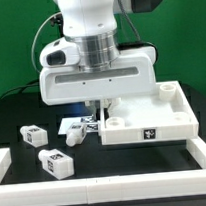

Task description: Assemble one leg

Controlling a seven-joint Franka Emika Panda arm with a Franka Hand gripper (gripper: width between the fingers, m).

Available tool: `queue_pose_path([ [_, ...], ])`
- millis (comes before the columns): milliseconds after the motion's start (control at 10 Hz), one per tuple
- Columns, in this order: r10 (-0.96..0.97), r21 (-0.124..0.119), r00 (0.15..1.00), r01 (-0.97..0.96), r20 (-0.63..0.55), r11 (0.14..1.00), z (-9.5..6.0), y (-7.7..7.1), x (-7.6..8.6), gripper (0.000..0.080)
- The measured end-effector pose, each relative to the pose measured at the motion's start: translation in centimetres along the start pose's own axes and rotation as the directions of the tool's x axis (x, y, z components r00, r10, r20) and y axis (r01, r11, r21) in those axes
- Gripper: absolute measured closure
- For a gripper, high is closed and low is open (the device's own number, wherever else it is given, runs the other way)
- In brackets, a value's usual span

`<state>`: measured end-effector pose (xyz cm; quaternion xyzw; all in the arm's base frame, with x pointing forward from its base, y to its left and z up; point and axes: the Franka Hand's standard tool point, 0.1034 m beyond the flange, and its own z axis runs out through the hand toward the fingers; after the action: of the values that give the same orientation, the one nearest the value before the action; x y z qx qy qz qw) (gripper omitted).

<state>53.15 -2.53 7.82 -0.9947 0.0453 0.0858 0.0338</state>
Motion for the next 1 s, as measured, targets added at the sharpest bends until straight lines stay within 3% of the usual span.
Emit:
queue_pose_path([
  [200,0.015,-0.003,1.0,-0.015,0.01,1.0,0.3,0.5,0.6,0.0745],
  [400,0.028,-0.014,1.0,-0.028,0.004,1.0,1.1,1.2,3.0,0.0745],
  [600,0.061,-0.023,0.998,-0.061,-0.004,0.998,2.0,0.8,4.4,0.0745],
  [1000,0.048,-0.031,0.999,-0.049,-0.026,0.998,2.5,0.8,4.9,0.0745],
])
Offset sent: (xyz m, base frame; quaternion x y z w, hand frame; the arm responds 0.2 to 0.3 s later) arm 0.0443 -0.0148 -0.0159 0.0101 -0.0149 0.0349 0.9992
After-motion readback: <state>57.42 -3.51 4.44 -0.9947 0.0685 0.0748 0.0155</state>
